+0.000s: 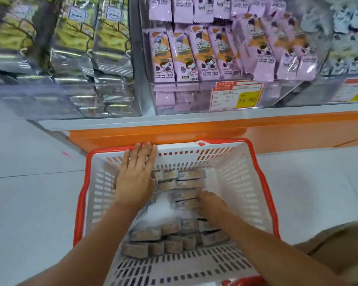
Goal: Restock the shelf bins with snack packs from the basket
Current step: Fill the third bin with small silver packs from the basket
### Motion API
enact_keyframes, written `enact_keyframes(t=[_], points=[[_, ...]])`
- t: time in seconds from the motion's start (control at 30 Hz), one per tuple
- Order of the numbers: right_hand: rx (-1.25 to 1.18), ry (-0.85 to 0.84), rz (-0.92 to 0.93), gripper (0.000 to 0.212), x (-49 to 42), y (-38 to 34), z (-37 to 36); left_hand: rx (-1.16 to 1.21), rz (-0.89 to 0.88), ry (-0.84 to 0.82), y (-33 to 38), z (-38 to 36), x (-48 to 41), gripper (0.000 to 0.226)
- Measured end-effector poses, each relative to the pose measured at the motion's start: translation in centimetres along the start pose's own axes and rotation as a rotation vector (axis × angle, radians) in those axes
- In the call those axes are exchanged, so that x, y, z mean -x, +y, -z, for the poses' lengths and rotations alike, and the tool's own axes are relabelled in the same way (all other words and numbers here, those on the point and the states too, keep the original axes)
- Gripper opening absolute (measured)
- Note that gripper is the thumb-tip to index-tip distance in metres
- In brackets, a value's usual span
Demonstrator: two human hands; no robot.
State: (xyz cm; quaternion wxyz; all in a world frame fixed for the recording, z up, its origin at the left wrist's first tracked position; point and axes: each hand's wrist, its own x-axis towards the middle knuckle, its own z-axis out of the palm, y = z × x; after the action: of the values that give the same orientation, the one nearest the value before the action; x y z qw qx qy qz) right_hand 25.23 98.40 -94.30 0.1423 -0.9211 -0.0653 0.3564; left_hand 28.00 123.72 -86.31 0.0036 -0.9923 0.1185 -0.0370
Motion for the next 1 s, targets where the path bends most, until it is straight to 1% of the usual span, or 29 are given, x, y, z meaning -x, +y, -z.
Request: enact_keyframes(t=[0.1, 0.17, 0.27, 0.37, 0.47, 0.63, 0.77, 0.87, 0.93, 1.0], points=[[0.077, -0.015, 0.016, 0.038, -1.0, 0.3, -1.5, 0.050, 0.023, 0.007, 0.1, -0.6, -0.1, 0.075], [0.122, -0.004, 0.024, 0.046, -1.4, 0.2, -2.2, 0.067, 0.047, 0.016, 0.3, -1.1, -0.1, 0.073], [0.197, 0.044, 0.026, 0.054, -1.9, 0.0, -2.6, 0.067, 0.045, 0.055, 0.7, -1.5, -0.2, 0.076], [0.200, 0.079, 0.055, 0.047, -1.9, -0.1, -2.7, 0.081, 0.056, 0.056, 0.9, -1.3, -0.3, 0.088], [0.105, 0.133, 0.112, 0.041, -1.6, 0.1, -2.1, 0.097, 0.059, 0.049, 0.9, -1.0, -0.3, 0.089], [-0.032, 0.178, 0.173, 0.044, -0.9, -0.1, -0.2, 0.103, 0.070, 0.005, 1.1, -1.0, -0.4, 0.093], [-0.210, 0.224, 0.166, 0.034, 0.2, -0.4, 1.5, 0.124, 0.083, -0.006, 1.2, -0.8, -0.3, 0.094], [-0.319, 0.253, 0.108, 0.039, 1.2, -0.8, 3.1, 0.168, 0.099, -0.005, 1.4, -0.3, -0.3, 0.092], [-0.414, 0.302, 0.107, 0.038, 2.3, -1.2, 4.3, 0.203, 0.109, -0.037, 1.6, 0.3, -0.1, 0.091], [-0.513, 0.358, 0.125, 0.036, 3.6, -1.8, 5.9, 0.231, 0.107, -0.074, 1.8, 1.1, -0.1, 0.084]])
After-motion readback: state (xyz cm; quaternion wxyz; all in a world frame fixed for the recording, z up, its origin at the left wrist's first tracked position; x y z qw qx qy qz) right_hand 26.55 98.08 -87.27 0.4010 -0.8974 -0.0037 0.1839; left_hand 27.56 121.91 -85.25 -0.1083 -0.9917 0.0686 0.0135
